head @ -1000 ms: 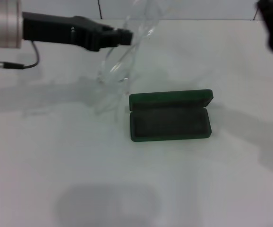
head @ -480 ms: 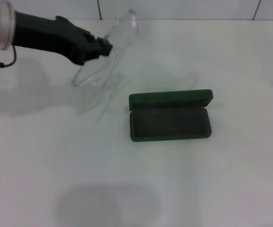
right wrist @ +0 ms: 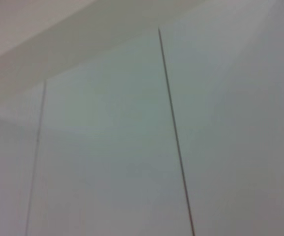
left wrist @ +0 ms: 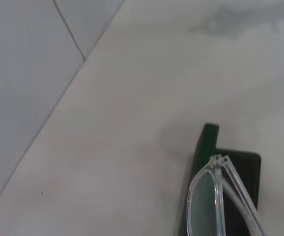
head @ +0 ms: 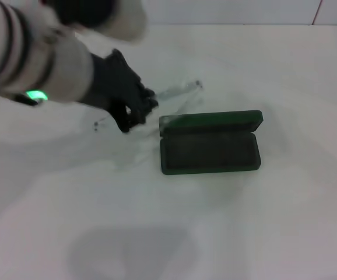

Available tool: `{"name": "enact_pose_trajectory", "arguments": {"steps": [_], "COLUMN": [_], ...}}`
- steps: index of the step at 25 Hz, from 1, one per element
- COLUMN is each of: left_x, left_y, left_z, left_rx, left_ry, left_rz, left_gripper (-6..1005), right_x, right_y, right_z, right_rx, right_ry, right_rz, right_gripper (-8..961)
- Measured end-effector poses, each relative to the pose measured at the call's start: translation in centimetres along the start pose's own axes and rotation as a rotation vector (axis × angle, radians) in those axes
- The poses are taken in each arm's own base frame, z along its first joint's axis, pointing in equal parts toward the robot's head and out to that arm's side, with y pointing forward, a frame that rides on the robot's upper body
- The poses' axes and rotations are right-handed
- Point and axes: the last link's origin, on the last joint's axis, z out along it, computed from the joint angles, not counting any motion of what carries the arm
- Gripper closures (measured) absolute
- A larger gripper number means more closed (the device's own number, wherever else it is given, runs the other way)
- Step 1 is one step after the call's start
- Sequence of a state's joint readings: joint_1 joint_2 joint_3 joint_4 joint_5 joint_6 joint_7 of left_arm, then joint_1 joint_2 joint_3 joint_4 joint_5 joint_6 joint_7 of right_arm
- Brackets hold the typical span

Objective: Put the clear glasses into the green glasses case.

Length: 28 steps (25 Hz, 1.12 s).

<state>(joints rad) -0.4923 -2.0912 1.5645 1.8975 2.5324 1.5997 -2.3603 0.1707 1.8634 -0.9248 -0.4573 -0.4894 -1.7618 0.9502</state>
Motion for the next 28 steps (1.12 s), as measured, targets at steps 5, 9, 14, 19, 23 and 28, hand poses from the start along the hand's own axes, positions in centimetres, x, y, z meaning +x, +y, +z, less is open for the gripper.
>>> {"name": "enact_pose_trajectory", "arguments": {"steps": [5, 9, 14, 19, 23, 28], "left_x": [1.2, 2.3, 3.6, 4.6, 4.9, 4.8], "left_y": [3.5, 5.5, 5.2, 5.1, 5.2, 5.1], "left_z": [2.5, 3.7, 2.8, 1.9, 1.9, 1.9], "left_rx": [0.090, 0.077, 0.120, 0.140, 0.137, 0.141], "left_ry": [-0.121, -0.107, -0.031, -0.001, -0.001, -0.003], "left_rz": [0.117, 0.137, 0.120, 0.140, 0.158, 0.158], "left_gripper": [924, 924, 924, 924, 924, 924], "right_x": [0.1, 0.8, 3.1, 5.6, 7.1, 8.1], "right_y": [-0.2, 0.4, 3.2, 6.1, 7.9, 9.4], "right_z": [0.1, 0.3, 1.4, 2.8, 3.1, 3.4], "right_rx": [0.006, -0.034, -0.244, -0.455, -0.548, -0.610], "right_ry": [0.012, 0.049, 0.214, 0.432, 0.558, 0.607], "right_rz": [-0.011, -0.003, 0.028, 0.051, 0.052, 0.070], "right_gripper": [946, 946, 946, 946, 946, 946]}}
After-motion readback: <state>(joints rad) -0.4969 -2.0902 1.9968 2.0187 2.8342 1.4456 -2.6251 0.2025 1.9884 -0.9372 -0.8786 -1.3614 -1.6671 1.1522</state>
